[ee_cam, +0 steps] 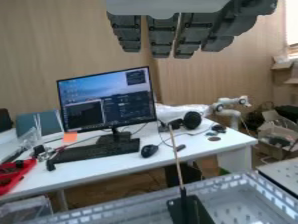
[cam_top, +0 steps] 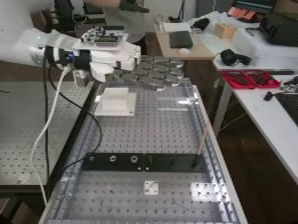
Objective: Grab the pcb board and place it in the clear container
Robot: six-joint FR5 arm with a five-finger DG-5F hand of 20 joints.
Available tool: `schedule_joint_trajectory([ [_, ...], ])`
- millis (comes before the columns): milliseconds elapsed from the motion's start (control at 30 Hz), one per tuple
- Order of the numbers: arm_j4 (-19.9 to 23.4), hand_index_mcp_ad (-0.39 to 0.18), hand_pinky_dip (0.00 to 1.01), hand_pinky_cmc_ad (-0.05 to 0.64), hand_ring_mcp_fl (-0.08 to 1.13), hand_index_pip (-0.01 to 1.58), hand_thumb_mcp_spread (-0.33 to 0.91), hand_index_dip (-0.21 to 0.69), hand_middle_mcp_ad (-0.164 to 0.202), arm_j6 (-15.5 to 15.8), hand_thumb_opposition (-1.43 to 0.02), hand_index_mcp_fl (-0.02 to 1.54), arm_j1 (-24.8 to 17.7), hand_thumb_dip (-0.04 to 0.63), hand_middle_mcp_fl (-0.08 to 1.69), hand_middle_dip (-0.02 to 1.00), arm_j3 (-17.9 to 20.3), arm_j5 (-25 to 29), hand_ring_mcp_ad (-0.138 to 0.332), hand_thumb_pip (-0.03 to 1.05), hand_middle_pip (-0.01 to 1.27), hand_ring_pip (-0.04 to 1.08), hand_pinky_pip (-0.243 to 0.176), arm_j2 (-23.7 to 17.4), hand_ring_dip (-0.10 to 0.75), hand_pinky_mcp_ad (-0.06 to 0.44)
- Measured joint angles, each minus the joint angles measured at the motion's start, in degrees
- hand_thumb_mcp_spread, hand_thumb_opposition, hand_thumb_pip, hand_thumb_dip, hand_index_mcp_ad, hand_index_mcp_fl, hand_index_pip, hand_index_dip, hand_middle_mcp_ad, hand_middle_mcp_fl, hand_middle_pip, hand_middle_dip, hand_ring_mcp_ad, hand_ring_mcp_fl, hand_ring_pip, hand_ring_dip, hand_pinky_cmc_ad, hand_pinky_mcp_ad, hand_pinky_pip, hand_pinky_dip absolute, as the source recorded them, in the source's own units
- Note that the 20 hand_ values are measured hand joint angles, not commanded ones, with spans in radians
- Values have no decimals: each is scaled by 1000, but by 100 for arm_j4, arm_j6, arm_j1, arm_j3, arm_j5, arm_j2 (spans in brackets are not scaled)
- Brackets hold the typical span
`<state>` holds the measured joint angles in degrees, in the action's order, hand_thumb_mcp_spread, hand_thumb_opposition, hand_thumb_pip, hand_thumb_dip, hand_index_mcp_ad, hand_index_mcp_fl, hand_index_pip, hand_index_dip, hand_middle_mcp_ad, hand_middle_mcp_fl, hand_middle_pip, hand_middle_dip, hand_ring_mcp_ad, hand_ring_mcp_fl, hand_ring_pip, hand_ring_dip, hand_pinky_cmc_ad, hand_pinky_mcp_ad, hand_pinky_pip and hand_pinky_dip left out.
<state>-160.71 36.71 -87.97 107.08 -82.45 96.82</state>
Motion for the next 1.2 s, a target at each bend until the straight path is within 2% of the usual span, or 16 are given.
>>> schedule_joint_trajectory([
  [133, 147, -26, 21, -17, 5, 7, -12, 10, 59, -227, -3, 5, 32, 0, 0, 24, 153, 229, 37, 3, 10, 12, 3, 252, 10, 40],
  [167, 192, -26, 21, -17, 5, 7, 38, 10, 59, -262, -58, 5, 32, 0, 0, 24, 183, 275, 37, 51, 10, 14, 3, 294, 10, 37],
  [233, 276, -38, 24, -21, 3, 16, 215, 14, 61, -286, -227, 12, 35, 38, 2, 24, 232, 362, 42, 267, 30, 16, 0, 373, 9, 37],
  [267, 307, -49, 24, -21, 2, 23, 274, 31, 61, -288, -291, 19, 36, 54, 0, 24, 251, 398, 51, 314, 38, 21, 0, 411, 9, 37],
  [300, 352, -72, 37, -16, 5, 35, 332, 44, 58, -300, -374, 47, 34, 70, 0, 24, 283, 454, 61, 316, 59, 24, 0, 475, 9, 38],
  [400, 457, -103, 75, 42, 9, 65, 370, 113, 61, -367, -536, 63, 33, 106, 5, 31, 350, 612, 87, 311, 86, 40, -28, 678, -3, 33],
  [433, 506, -106, 77, 47, 2, 66, 382, 126, 59, -388, -590, 91, 31, 113, 7, 45, 373, 683, 99, 314, 91, 56, -30, 764, -2, 52],
  [467, 539, -106, 77, 63, 7, 72, 403, 140, 59, -406, -614, 105, 32, 117, 2, 51, 389, 736, 98, 311, 87, 59, -26, 834, -2, 52],
  [567, 587, -106, 89, 84, 2, 73, 428, 176, 58, -460, -667, 105, 37, 145, 3, 63, 413, 823, 101, 340, 105, 70, -35, 977, -2, 101],
  [633, 695, -106, 106, 117, 2, 87, 435, 211, 58, -486, -696, 120, 42, 176, 5, 65, 450, 901, 101, 368, 101, 70, -45, 1084, -2, 117],
  [667, 789, -106, 112, 112, 2, 89, 445, 204, 61, -482, -696, 126, 43, 178, 7, 72, 479, 951, 101, 374, 108, 70, -45, 1131, -2, 113],
  [767, 960, -106, 122, 129, 2, 215, 466, 236, 61, -429, -707, 141, 52, 173, 0, 77, 529, 1049, 99, 377, 113, 72, -42, 1233, -2, 115],
  [833, 1007, -106, 122, 134, 2, 311, 478, 243, 61, -386, -724, 138, 63, 194, 2, 77, 535, 1088, 106, 393, 117, 73, -45, 1302, -2, 119],
  [900, 1021, -106, 126, 141, 7, 436, 494, 260, 61, -359, -742, 138, 84, 195, 2, 91, 526, 1105, 105, 396, 122, 72, -42, 1372, -2, 134],
  [1100, 1041, -122, 134, 145, 2, 857, 524, 286, 63, -307, -771, 99, 160, 220, 19, 106, 435, 1098, 105, 394, 122, 87, -42, 1541, -2, 143],
  [1200, 1135, -122, 138, 154, 2, 1014, 539, 304, 63, -265, -791, 84, 185, 230, 19, 110, 404, 1069, 105, 394, 122, 87, -42, 1595, 0, 143],
])
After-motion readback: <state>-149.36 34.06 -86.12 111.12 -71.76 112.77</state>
